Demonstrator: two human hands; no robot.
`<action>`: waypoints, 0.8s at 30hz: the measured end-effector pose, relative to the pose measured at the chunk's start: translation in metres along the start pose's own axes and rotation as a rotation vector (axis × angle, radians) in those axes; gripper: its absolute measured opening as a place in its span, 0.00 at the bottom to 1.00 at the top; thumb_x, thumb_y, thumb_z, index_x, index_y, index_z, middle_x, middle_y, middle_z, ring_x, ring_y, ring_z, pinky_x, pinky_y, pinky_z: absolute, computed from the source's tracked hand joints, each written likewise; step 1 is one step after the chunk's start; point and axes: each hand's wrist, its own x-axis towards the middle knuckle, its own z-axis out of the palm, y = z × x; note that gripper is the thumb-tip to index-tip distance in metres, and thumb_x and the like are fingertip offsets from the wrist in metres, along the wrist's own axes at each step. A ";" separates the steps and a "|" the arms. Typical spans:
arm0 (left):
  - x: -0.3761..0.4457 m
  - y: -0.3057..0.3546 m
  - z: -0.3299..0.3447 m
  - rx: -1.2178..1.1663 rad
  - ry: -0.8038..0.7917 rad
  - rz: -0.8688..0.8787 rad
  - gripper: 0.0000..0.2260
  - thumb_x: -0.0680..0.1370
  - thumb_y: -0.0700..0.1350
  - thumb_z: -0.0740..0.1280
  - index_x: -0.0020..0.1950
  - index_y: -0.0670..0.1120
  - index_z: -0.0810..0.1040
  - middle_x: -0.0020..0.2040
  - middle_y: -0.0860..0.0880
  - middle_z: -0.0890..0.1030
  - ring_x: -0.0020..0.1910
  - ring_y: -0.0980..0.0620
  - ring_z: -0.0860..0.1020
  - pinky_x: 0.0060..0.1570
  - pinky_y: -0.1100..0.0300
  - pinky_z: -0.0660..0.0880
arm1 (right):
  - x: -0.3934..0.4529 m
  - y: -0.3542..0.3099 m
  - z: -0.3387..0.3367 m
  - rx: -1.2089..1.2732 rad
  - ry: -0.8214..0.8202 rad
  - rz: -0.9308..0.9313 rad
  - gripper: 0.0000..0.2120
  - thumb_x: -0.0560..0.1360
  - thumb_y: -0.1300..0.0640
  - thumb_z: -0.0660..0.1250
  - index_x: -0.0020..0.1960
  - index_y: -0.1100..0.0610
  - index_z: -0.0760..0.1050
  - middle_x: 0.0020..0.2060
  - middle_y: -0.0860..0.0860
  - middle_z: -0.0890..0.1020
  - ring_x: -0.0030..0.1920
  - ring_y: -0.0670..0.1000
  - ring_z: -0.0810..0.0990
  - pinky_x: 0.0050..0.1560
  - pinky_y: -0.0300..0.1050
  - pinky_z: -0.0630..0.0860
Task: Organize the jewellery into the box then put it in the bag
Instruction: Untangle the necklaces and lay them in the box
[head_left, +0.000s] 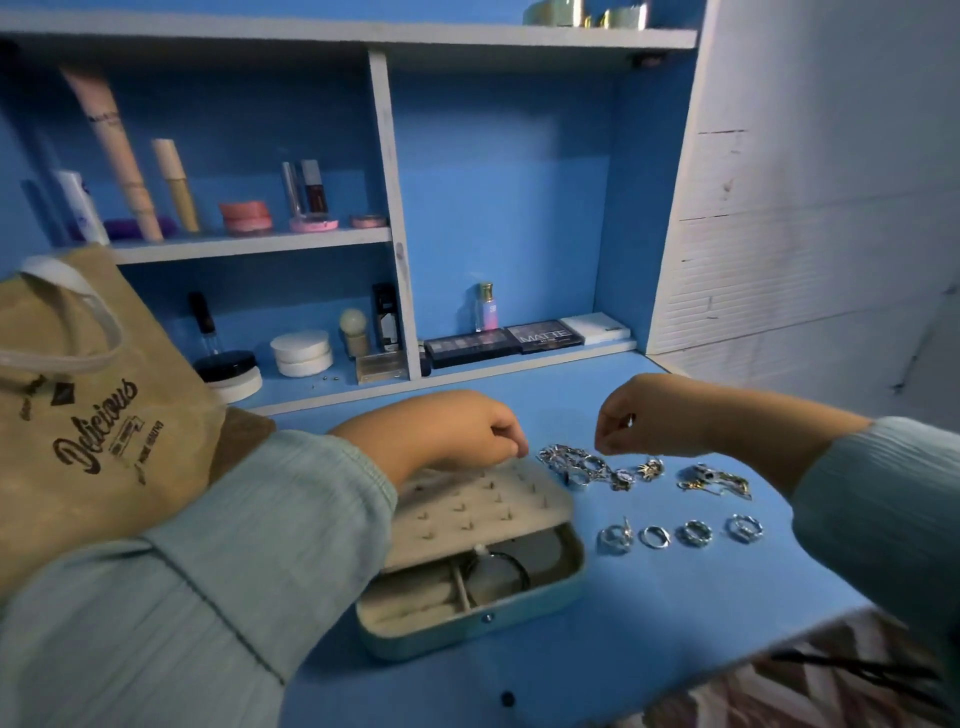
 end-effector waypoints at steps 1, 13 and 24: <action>0.006 0.004 0.000 0.020 0.000 0.005 0.11 0.80 0.46 0.59 0.58 0.54 0.78 0.57 0.58 0.77 0.50 0.59 0.71 0.51 0.65 0.66 | -0.003 0.008 0.001 0.004 0.005 0.021 0.08 0.76 0.54 0.65 0.52 0.52 0.81 0.46 0.45 0.80 0.41 0.42 0.74 0.43 0.35 0.71; 0.081 0.030 0.011 0.285 -0.106 0.004 0.14 0.79 0.53 0.60 0.64 0.59 0.73 0.64 0.58 0.74 0.63 0.54 0.71 0.61 0.58 0.64 | 0.000 0.076 0.002 -0.052 -0.073 0.132 0.09 0.77 0.57 0.63 0.55 0.50 0.79 0.46 0.45 0.78 0.35 0.39 0.71 0.33 0.29 0.65; 0.103 0.049 0.020 0.387 -0.091 0.038 0.10 0.78 0.52 0.63 0.59 0.57 0.76 0.54 0.58 0.79 0.47 0.57 0.72 0.46 0.62 0.66 | -0.008 0.102 0.015 -0.026 -0.145 0.179 0.13 0.75 0.52 0.65 0.59 0.49 0.75 0.43 0.42 0.75 0.38 0.41 0.70 0.36 0.32 0.66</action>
